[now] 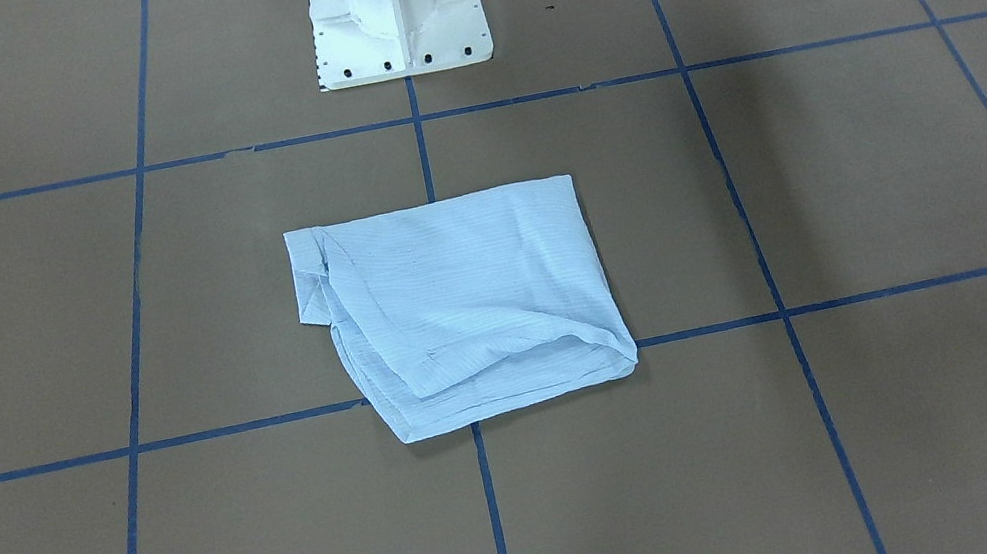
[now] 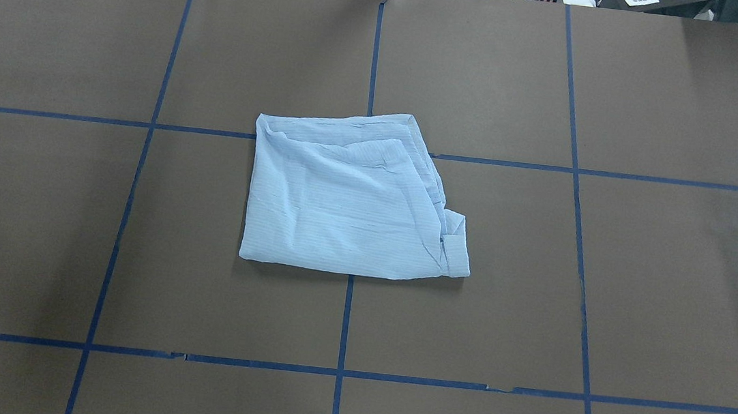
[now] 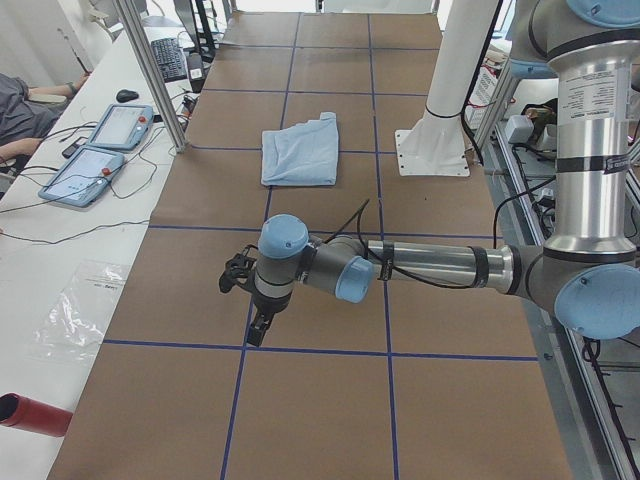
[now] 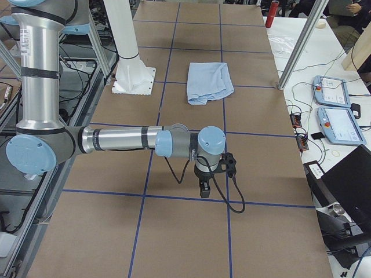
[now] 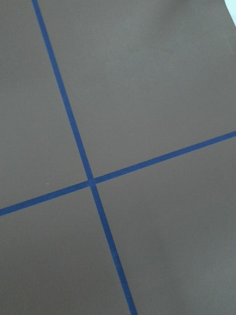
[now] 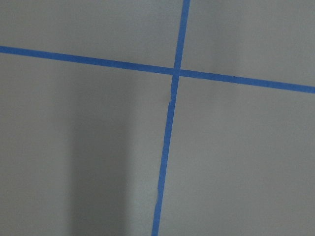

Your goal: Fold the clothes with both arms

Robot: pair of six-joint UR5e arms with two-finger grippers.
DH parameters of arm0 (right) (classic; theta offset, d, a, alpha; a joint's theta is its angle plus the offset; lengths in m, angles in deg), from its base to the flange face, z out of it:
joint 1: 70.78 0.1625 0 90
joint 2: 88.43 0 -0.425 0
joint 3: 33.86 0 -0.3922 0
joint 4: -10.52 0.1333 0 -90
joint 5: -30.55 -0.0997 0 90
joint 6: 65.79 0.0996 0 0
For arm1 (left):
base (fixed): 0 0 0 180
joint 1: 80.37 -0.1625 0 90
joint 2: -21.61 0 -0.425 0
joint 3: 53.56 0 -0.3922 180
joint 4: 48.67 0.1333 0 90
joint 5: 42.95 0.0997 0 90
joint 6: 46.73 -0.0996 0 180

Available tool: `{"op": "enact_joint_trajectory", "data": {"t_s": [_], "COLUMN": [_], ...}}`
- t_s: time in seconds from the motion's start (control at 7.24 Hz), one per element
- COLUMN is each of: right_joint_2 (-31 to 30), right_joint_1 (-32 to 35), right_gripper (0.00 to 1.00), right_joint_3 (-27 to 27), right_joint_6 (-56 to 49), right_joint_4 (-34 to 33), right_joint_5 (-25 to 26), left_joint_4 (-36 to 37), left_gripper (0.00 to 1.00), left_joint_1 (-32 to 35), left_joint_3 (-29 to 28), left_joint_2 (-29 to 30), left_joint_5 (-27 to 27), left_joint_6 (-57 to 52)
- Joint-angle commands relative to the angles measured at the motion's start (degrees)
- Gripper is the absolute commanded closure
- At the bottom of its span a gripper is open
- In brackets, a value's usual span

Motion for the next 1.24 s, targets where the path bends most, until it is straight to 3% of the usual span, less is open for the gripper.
{"op": "enact_joint_trajectory", "data": {"t_s": [0.0, 0.28, 0.55, 1.1], "right_joint_2": [-0.97, -1.32, -2.12, -2.2], "right_joint_1": [1.02, 1.45, 1.55, 2.86], "right_gripper": [0.0, 0.0, 0.0, 0.0], "right_joint_3": [-0.18, 0.34, 1.31, 0.88], "right_joint_6": [3.03, 5.57, 10.48, 9.63], "right_joint_4": [0.02, 0.19, 0.72, 0.72], "right_joint_5": [-3.24, -4.57, -4.39, -4.22], "left_joint_4": [9.86, 10.16, 10.24, 9.98], "left_gripper": [0.0, 0.0, 0.0, 0.0], "left_joint_1": [0.76, 1.65, 1.65, 1.74], "left_joint_3": [2.06, 0.14, 0.48, 0.66], "left_joint_2": [-0.25, -0.6, -0.69, -0.6], "left_joint_5": [-0.13, -3.54, -3.82, -3.83], "left_joint_6": [-3.85, -6.52, -6.52, -6.43]}}
